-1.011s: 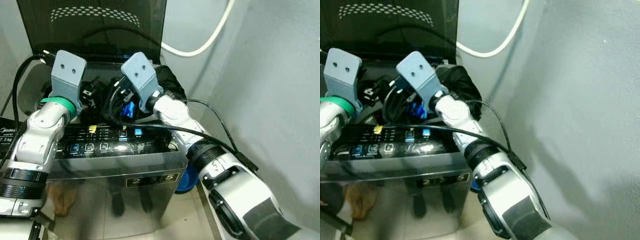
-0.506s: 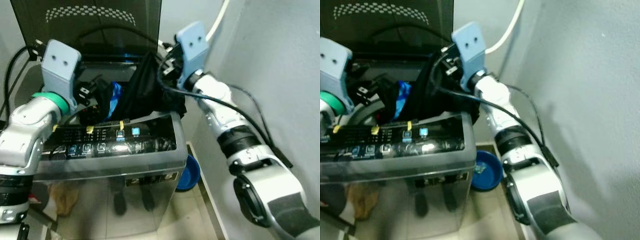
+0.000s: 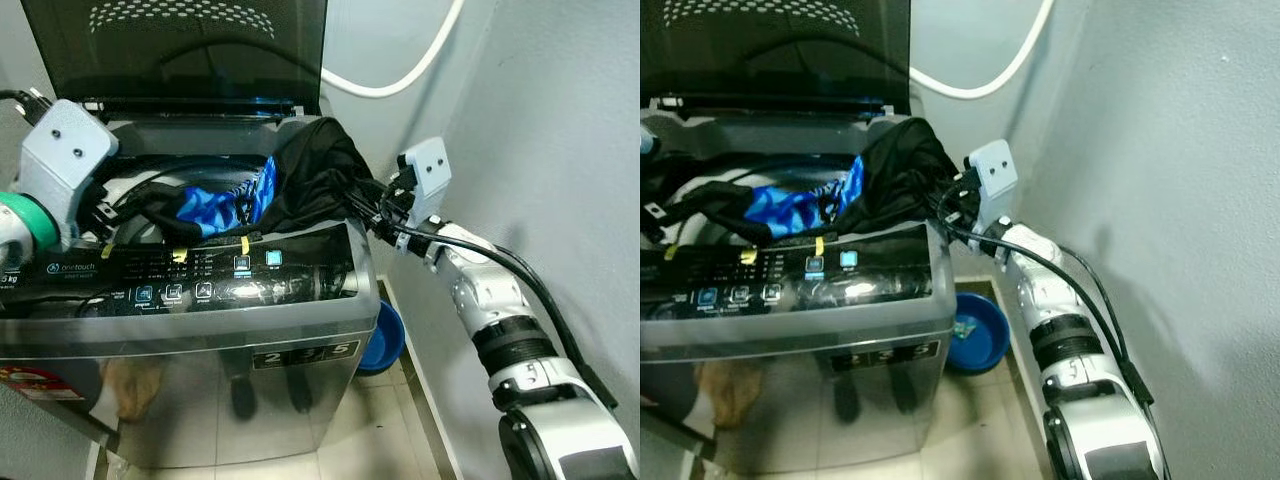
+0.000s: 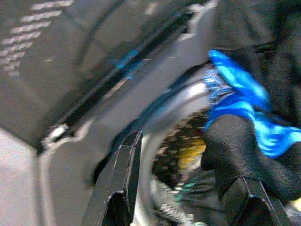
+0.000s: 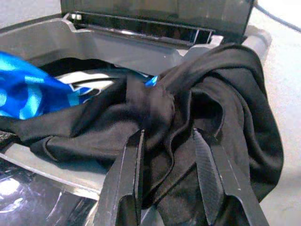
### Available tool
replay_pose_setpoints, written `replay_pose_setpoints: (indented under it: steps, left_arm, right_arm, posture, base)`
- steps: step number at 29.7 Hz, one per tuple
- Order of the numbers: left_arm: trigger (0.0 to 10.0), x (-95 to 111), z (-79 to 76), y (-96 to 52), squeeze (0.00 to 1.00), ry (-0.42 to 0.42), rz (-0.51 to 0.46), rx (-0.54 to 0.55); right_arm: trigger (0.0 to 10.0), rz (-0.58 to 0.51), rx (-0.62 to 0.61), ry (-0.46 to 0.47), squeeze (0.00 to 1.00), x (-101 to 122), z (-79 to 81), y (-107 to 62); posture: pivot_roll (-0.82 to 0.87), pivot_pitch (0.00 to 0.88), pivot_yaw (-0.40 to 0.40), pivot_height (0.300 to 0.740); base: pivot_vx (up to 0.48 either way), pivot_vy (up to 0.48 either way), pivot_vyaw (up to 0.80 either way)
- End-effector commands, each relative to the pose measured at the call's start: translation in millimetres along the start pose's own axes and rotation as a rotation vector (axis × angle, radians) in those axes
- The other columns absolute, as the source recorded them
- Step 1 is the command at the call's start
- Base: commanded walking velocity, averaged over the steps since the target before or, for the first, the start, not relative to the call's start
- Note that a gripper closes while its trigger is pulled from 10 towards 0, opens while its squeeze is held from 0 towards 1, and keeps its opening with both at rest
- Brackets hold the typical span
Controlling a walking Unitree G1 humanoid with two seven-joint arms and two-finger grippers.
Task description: Clothes washing
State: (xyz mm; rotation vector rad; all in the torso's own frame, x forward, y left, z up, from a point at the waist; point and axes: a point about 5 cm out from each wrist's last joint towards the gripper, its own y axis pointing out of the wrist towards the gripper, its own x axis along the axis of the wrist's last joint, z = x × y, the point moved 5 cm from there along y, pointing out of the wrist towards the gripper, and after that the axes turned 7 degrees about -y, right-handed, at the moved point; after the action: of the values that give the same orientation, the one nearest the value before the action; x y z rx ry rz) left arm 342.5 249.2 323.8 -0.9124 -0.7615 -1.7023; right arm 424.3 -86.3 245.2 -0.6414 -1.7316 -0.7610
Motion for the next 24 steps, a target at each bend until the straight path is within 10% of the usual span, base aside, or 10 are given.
replay_pose_setpoints:
  steps: [1, 4, 11, 13, 14, 15, 24]
  left_arm:
    - [10.0, 10.6, -3.2, 2.3, 0.0, -0.022, -0.047, 0.036]
    - [10.0, 13.2, -12.6, 5.2, 0.0, -0.039, -0.07, 0.023]
    - [10.0, 42.7, -87.4, 17.5, 0.0, -0.128, -0.231, -0.161]
    - [10.0, 44.0, -95.3, 20.2, 0.0, -0.114, -0.236, -0.168]
    - [10.0, 45.2, -100.8, 23.1, 0.0, -0.099, -0.24, -0.163]
    - [10.0, 46.3, -105.1, 26.0, 0.0, -0.075, -0.245, -0.153]
    - [10.0, 33.0, -85.0, 40.8, 0.0, -0.035, -0.174, 0.046]
  right_arm:
    - [10.0, -0.034, 0.022, 0.102, 0.0, -1.6, 4.6, -5.9]
    - [10.0, -0.047, 0.045, 0.131, 0.0, -0.4, 8.7, -6.8]
    - [10.0, -0.056, 0.137, 0.132, 0.0, 5.3, 30.8, -3.8]
    - [8.2, -0.058, 0.145, 0.129, 0.0, 6.4, 33.6, -2.0]
    - [2.9, -0.062, 0.151, 0.129, 0.0, 7.6, 35.9, -0.2]
    - [0.0, -0.066, 0.155, 0.129, 0.0, 9.3, 38.3, 1.8]
    - [0.0, -0.081, 0.227, 0.098, 0.0, 22.8, 59.9, 15.7]
  posture:
    - [0.16, 0.115, -0.017, 0.74]
    - [0.15, 0.116, -0.014, 0.74]
    - [0.15, 0.114, -0.006, 0.74]
    - [0.15, 0.114, -0.006, 0.74]
    - [0.15, 0.114, -0.006, 0.74]
    - [0.15, 0.113, -0.007, 0.74]
    - [0.14, 0.104, -0.009, 0.74]
  base:
    - [0.0, 0.0, 0.0]
    - [0.0, 0.0, 0.0]
    - [0.0, 0.0, 0.0]
    - [0.0, 0.0, 0.0]
    - [0.0, 0.0, 0.0]
    - [0.0, 0.0, 0.0]
    - [0.0, 0.0, 0.0]
